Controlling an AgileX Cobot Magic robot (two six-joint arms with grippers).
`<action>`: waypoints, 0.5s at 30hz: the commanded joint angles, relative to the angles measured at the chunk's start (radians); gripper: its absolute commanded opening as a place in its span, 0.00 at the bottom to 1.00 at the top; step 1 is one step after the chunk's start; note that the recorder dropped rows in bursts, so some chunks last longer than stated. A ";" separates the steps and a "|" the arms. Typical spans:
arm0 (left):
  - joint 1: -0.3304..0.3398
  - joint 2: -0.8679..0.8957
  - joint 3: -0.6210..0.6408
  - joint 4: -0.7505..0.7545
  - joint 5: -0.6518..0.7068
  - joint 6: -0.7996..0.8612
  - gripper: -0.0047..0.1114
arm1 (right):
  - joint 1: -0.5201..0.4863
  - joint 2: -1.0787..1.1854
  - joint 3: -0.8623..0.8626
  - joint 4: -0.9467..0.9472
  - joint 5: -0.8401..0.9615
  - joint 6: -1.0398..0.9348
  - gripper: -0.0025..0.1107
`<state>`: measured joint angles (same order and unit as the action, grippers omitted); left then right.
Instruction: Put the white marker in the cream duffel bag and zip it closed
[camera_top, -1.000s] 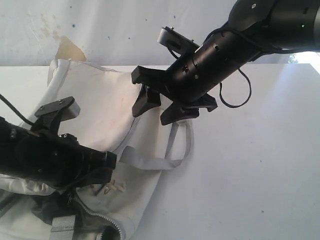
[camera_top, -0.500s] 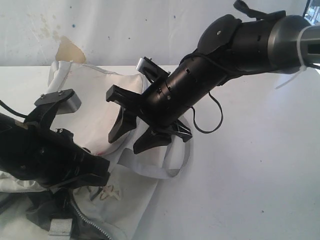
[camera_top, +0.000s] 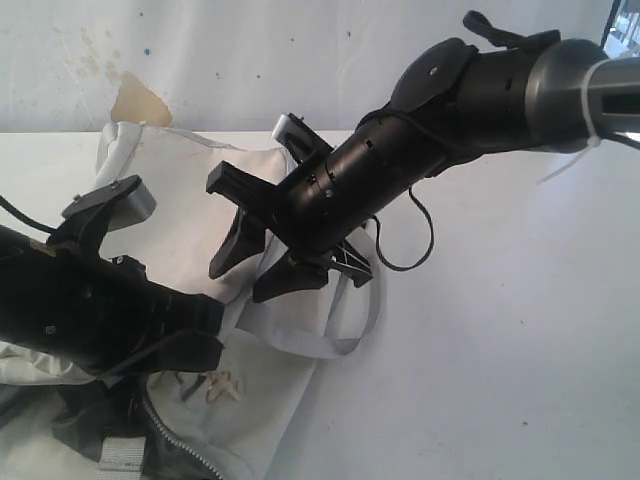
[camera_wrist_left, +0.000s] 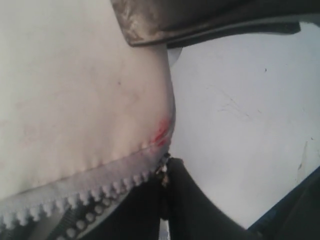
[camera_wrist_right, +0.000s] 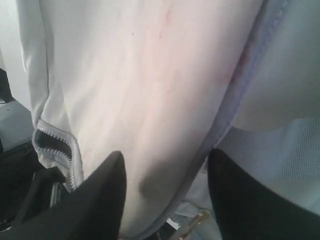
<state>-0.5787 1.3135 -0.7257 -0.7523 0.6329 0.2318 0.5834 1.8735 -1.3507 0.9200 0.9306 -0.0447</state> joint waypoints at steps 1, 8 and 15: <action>0.000 -0.010 -0.009 -0.023 -0.012 -0.024 0.04 | 0.014 0.028 -0.003 0.017 0.022 0.004 0.42; 0.000 -0.010 -0.009 -0.023 0.004 -0.035 0.04 | 0.014 0.037 -0.003 0.026 0.039 -0.023 0.30; 0.000 -0.011 -0.037 -0.008 0.171 0.023 0.04 | 0.014 0.036 -0.003 0.026 0.039 -0.083 0.02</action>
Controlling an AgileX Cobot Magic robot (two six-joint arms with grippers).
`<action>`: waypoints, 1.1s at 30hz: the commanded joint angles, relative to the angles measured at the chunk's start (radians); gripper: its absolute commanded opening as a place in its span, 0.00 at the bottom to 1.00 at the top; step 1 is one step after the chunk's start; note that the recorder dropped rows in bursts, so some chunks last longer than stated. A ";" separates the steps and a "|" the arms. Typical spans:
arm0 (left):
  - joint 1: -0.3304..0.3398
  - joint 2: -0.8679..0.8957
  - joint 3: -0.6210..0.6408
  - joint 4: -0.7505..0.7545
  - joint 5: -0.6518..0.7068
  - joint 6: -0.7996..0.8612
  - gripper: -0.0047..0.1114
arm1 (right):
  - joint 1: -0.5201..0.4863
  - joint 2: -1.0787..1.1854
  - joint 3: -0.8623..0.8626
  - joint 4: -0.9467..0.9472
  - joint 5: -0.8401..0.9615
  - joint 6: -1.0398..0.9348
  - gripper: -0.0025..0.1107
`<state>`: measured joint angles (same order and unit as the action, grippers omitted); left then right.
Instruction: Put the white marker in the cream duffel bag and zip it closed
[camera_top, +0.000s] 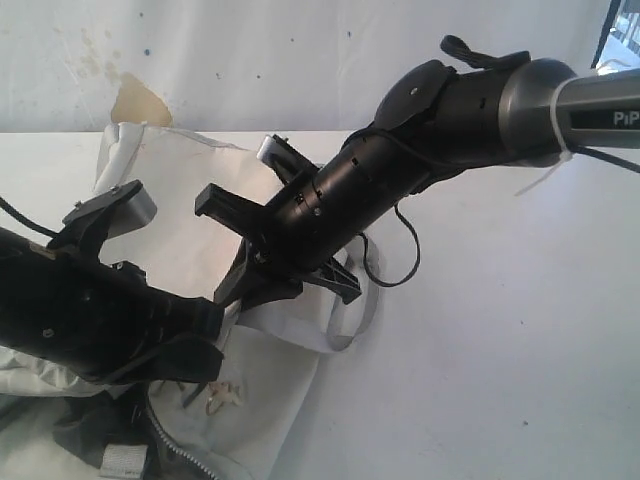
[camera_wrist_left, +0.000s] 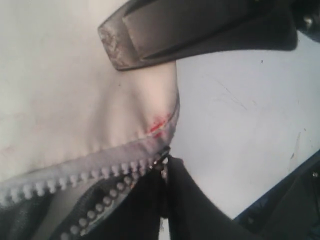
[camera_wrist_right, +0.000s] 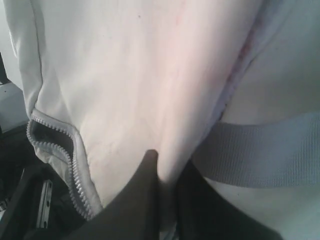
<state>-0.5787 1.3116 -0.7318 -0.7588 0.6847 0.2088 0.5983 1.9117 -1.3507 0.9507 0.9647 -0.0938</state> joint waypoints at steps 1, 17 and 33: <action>0.000 -0.009 -0.043 0.003 0.150 0.060 0.04 | -0.006 -0.003 -0.003 -0.004 0.005 -0.034 0.02; 0.000 -0.009 -0.120 0.325 0.272 -0.078 0.04 | -0.073 -0.003 -0.003 -0.057 -0.001 -0.034 0.02; 0.166 -0.093 -0.120 0.379 0.397 -0.103 0.04 | -0.100 -0.001 -0.003 -0.127 -0.030 -0.009 0.02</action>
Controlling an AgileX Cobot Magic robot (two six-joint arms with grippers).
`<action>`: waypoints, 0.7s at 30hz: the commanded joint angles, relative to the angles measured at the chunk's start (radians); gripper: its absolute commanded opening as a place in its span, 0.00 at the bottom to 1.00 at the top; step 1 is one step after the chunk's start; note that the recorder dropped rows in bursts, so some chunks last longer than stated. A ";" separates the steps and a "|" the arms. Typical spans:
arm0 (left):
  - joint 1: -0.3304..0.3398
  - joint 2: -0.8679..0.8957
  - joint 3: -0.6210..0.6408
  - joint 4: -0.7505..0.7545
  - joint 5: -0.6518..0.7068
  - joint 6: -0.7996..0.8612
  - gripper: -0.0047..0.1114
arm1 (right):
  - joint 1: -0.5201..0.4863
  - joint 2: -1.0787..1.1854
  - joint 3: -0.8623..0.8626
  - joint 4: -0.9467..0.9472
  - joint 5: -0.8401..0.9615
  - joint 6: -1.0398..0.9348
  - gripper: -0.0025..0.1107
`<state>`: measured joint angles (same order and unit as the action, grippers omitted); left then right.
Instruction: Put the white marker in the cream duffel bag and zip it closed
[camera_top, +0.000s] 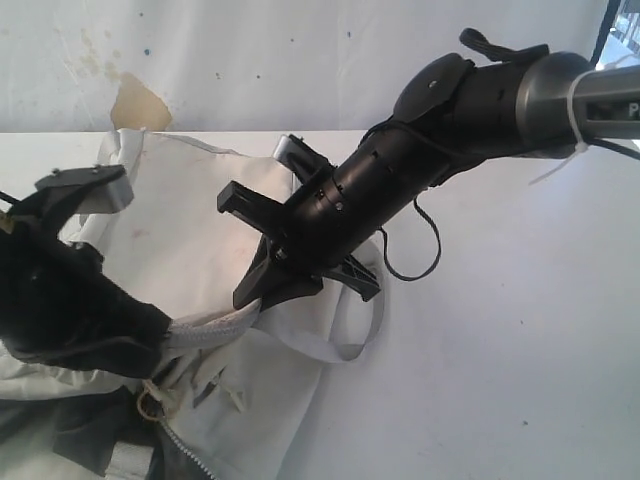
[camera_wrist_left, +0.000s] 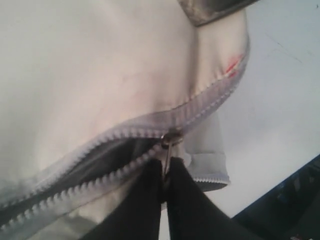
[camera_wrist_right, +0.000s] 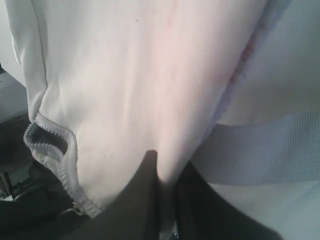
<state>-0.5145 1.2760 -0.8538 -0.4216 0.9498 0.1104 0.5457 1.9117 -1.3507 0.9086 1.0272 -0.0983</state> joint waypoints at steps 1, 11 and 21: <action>0.127 -0.066 0.002 0.042 0.157 0.001 0.04 | -0.049 -0.001 -0.003 -0.085 -0.092 -0.005 0.02; 0.304 -0.092 0.002 0.124 0.271 0.042 0.04 | -0.057 -0.001 -0.003 -0.083 -0.124 -0.005 0.02; 0.384 -0.092 0.002 0.088 0.246 0.128 0.04 | -0.057 -0.001 -0.003 -0.078 -0.258 -0.043 0.02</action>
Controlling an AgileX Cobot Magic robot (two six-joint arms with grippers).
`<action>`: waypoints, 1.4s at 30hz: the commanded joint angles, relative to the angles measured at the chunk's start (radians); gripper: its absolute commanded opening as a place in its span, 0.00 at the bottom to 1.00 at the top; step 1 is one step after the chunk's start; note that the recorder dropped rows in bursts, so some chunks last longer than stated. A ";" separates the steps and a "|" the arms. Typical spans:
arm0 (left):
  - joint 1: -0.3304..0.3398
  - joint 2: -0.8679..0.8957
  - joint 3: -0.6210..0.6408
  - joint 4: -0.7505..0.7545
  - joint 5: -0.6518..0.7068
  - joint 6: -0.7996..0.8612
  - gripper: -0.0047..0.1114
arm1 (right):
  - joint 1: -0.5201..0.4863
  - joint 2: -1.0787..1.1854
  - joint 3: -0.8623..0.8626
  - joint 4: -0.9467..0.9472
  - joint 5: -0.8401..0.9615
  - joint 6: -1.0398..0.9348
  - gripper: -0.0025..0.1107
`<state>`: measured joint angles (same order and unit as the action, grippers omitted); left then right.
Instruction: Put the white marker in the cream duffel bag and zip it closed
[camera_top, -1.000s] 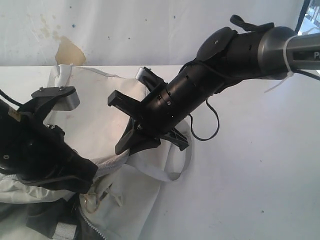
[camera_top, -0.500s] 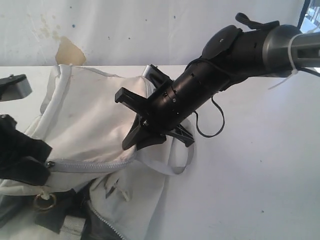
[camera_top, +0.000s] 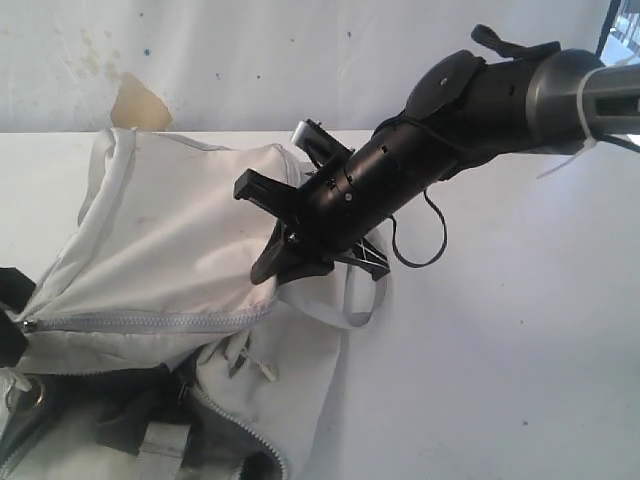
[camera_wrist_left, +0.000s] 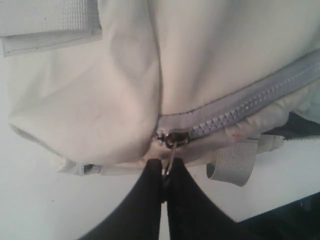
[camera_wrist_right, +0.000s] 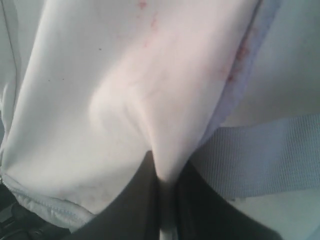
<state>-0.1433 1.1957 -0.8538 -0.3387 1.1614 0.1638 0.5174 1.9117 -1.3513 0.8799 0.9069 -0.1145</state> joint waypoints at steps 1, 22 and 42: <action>0.012 -0.012 0.002 -0.026 0.037 0.121 0.04 | -0.028 -0.001 -0.003 -0.048 -0.148 -0.027 0.02; 0.012 -0.034 -0.012 -0.086 -0.040 0.198 0.71 | -0.028 -0.024 -0.005 -0.052 -0.146 -0.049 0.52; 0.048 -0.048 -0.161 0.167 -0.257 -0.115 0.52 | -0.078 -0.142 -0.130 -0.572 0.110 0.148 0.51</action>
<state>-0.1201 1.1364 -1.0073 -0.1913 0.9195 0.0685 0.4755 1.7834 -1.4726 0.3309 0.9829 0.0262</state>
